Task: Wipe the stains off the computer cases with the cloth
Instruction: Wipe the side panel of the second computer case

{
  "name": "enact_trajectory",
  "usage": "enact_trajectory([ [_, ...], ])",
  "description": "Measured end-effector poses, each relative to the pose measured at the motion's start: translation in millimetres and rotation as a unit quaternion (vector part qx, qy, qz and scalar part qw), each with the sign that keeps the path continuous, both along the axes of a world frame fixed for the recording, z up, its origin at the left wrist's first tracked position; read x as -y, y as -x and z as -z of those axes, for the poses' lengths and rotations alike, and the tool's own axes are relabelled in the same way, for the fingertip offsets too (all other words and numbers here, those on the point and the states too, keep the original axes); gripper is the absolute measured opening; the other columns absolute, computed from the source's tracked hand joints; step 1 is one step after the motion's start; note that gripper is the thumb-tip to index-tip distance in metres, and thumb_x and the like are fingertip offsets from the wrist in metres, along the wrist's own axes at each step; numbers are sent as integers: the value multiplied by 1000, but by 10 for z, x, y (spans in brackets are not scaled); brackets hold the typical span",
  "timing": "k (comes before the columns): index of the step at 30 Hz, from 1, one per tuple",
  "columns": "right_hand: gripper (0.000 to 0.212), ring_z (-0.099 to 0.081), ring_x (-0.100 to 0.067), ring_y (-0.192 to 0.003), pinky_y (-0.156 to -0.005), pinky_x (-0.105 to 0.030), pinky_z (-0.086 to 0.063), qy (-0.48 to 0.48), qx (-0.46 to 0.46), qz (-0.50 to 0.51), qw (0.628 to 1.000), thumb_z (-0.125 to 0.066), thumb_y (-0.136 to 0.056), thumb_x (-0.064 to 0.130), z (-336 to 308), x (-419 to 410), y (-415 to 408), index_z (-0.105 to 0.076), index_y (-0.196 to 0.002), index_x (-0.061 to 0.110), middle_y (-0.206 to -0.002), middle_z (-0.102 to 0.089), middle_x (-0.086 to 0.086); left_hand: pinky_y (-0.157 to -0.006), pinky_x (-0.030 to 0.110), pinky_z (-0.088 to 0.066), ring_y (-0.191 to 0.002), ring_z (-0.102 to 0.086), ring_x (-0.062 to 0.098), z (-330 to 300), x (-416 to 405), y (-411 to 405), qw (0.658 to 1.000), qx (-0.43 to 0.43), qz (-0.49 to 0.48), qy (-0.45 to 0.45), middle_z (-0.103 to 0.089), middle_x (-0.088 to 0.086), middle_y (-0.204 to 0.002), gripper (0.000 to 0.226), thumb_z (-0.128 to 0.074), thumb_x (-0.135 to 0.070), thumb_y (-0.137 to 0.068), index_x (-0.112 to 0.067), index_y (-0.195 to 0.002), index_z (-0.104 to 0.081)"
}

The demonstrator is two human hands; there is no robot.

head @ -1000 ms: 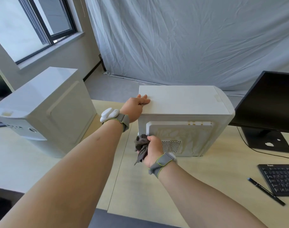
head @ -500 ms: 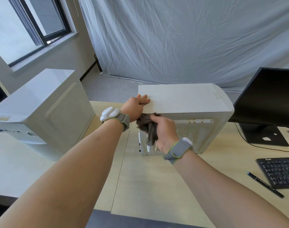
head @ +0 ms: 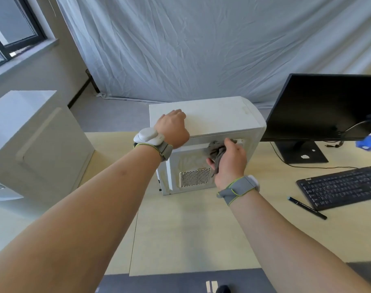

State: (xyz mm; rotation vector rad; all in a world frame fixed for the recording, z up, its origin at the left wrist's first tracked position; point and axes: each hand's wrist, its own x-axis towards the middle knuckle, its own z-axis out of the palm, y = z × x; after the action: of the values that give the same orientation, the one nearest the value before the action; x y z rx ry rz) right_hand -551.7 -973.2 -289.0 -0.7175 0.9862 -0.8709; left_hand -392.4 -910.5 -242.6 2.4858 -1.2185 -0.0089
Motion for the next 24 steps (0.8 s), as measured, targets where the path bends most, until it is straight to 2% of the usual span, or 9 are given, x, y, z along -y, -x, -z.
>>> enact_trajectory([
  [2, 21, -65, -26, -81, -66, -42, -55, 26, 3, 51, 998, -63, -90, 33, -2, 176, 89, -58, -104, 17, -93, -66, -4, -106, 30, -34, -128, -51, 24, 14, 94, 56, 1000, -21, 14, 18, -53, -2, -144, 42, -45, -11, -96, -16, -137, -55],
  [5, 44, -67, -29, -92, -74, -48, -57, 86, -70, 77, 991, -59, -79, 36, 33, 400, 172, -60, -120, 20, -105, -70, -3, -104, 29, -34, -127, -52, 24, 43, 251, 97, 999, -16, 8, 51, -53, -3, -144, 37, -43, -17, -102, -17, -137, -57],
  [7, 46, -64, -26, -84, -74, -46, -56, 121, -119, 60, 984, -55, -81, 35, 82, 541, 149, -62, -124, 19, -104, -69, -2, -102, 31, -35, -124, -53, 26, 101, 351, 117, 995, -27, -33, 87, -56, 2, -140, 35, -41, -17, -104, -13, -133, -59],
  [9, 28, -58, -24, -76, -70, -41, -51, 159, -147, 35, 976, -57, -85, 29, 120, 487, 49, -65, -107, 14, -96, -67, -5, -94, 34, -39, -119, -54, 29, 172, 368, 103, 988, -50, -100, 111, -60, 6, -134, 33, -40, -19, -105, -12, -130, -60],
  [11, 11, -57, -20, -73, -68, -30, -43, 180, -179, -8, 967, -60, -90, 22, 203, 449, -88, -64, -93, 13, -102, -65, -12, -86, 34, -41, -111, -55, 28, 220, 476, 86, 983, -46, -147, 96, -62, 8, -127, 28, -40, -16, -104, -12, -121, -62],
  [14, 15, -50, -13, -67, -70, -25, -41, 217, -184, -77, 956, -62, -93, 20, 303, 127, -252, -59, -84, 8, -106, -60, -20, -83, 32, -36, -112, -51, 29, 264, 469, 44, 990, -8, -114, 78, -60, 9, -125, 26, -40, -11, -101, -8, -115, -61],
  [19, 18, -49, -19, -67, -67, -33, -45, 236, -140, -204, 940, -62, -89, 26, 290, -41, -208, -57, -75, 16, -95, -60, -21, -93, 32, -38, -120, -47, 29, 320, 438, 20, 993, 28, -100, 48, -55, 7, -133, 30, -39, -16, -101, -13, -126, -57],
  [22, 7, -59, -16, -80, -77, -37, -51, 210, -102, -124, 965, -64, -90, 24, 210, 218, 70, -69, -89, 28, -94, -68, -5, -93, 33, -39, -120, -48, 28, 313, 448, 31, 992, 39, -108, 49, -56, 5, -132, 30, -40, -16, -101, -15, -124, -57],
  [24, 26, -60, -17, -96, -86, -30, -49, 196, -139, -40, 970, -62, -94, 25, 245, 524, 219, -66, -120, 23, -115, -63, -4, -92, 34, -40, -119, -48, 28, 327, 461, 40, 991, 44, -116, 47, -56, 5, -131, 29, -40, -15, -100, -15, -124, -57],
])
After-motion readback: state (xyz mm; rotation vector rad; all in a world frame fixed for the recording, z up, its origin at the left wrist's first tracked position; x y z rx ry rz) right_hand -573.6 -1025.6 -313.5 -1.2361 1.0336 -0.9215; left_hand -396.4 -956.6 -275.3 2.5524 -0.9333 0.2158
